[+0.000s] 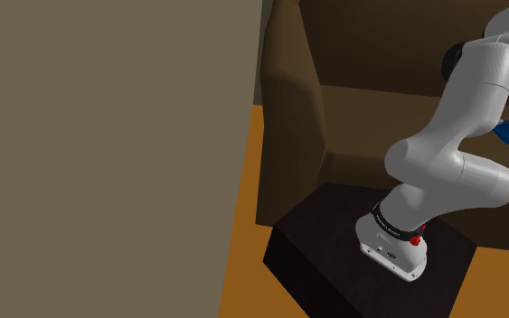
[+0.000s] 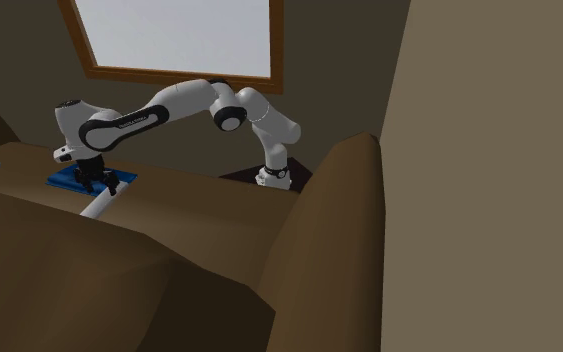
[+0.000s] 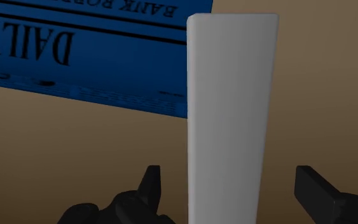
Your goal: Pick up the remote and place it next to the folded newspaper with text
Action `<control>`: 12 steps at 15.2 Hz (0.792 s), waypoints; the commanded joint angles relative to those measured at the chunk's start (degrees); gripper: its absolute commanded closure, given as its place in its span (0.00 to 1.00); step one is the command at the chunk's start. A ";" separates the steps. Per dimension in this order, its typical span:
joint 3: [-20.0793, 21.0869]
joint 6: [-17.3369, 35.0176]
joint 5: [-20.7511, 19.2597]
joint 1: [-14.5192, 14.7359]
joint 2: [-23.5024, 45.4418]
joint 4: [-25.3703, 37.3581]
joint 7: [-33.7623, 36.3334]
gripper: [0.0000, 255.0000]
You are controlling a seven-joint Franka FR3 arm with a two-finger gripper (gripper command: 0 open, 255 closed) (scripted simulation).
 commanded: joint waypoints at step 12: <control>-0.74 -6.01 -1.15 -0.94 -1.65 5.03 1.14 0.00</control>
